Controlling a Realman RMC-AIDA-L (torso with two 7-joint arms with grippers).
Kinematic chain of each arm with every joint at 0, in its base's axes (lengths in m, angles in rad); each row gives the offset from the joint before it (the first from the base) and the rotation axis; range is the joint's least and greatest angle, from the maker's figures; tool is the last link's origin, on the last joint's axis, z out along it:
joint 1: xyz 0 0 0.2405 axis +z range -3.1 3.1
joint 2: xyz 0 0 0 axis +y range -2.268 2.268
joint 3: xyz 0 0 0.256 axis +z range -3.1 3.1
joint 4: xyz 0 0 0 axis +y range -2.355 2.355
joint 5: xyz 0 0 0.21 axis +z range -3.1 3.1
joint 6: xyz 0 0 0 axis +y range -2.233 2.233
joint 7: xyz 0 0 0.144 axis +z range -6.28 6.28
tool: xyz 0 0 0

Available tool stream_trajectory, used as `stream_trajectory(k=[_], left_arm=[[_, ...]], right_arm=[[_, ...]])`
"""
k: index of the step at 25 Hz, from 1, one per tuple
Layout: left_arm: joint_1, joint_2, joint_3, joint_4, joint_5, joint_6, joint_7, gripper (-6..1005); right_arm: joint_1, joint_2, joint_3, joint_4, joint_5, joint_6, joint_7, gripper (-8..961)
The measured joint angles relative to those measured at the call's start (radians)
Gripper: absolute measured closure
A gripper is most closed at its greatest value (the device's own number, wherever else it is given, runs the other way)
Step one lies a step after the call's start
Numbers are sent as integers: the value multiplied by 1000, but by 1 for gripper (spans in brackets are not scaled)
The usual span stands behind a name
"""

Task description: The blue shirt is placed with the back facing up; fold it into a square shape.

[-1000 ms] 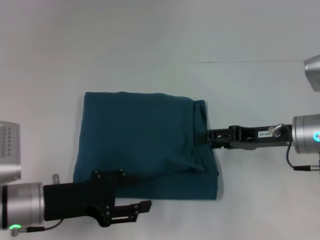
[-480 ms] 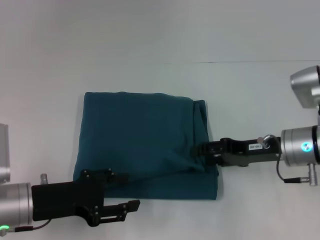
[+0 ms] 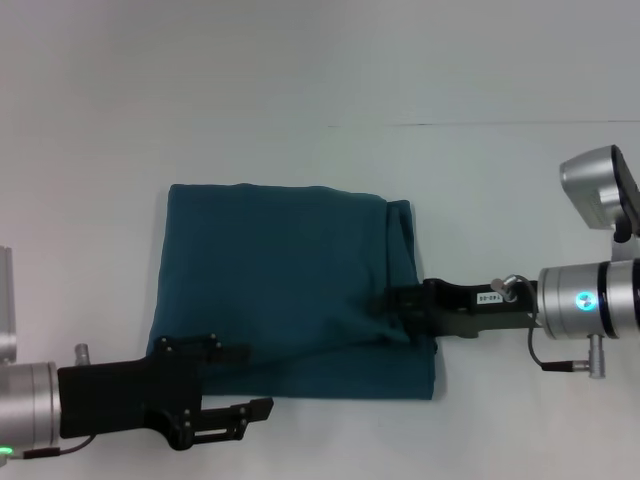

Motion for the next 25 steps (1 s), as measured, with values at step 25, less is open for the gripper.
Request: stream_trajectory(k=[25], left_arm=[[-12,3,-3,0,0,-14,9,289]], right_arm=[[17,12,-6,56,59,85,16,374]])
